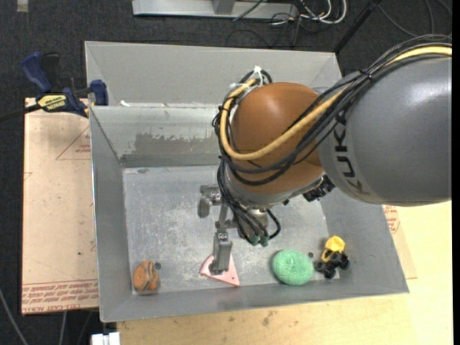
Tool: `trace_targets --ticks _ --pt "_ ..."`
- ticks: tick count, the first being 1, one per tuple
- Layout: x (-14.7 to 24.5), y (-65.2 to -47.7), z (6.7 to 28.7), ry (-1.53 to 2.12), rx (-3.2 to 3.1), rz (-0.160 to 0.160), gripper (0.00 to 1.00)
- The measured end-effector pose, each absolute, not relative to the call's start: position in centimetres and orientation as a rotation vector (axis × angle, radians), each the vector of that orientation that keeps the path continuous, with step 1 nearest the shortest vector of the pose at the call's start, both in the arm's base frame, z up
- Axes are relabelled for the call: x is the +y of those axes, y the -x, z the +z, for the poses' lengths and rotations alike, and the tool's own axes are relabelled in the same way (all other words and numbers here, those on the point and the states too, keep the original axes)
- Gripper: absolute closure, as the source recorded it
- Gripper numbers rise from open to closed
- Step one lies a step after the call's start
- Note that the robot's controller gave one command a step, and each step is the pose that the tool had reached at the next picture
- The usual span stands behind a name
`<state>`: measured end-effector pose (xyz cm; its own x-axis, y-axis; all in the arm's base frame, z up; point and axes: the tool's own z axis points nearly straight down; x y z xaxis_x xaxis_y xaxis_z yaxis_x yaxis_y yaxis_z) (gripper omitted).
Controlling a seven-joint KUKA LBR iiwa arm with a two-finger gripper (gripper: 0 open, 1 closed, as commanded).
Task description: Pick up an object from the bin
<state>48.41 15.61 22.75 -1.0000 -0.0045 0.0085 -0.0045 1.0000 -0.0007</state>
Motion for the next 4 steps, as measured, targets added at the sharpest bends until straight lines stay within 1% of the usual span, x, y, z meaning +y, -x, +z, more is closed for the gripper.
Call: trace_targets --ticks 1,2,3,4 --pt "15.5 -48.6 23.2 -0.001 -3.142 -0.002 0.0" --pt "15.6 -51.6 18.3 -0.08 -3.149 -0.004 0.0" --pt "14.4 -49.6 12.0 -0.081 -3.144 -0.003 0.0" --pt "11.0 -48.7 9.2 -0.179 -3.136 -0.004 0.0"
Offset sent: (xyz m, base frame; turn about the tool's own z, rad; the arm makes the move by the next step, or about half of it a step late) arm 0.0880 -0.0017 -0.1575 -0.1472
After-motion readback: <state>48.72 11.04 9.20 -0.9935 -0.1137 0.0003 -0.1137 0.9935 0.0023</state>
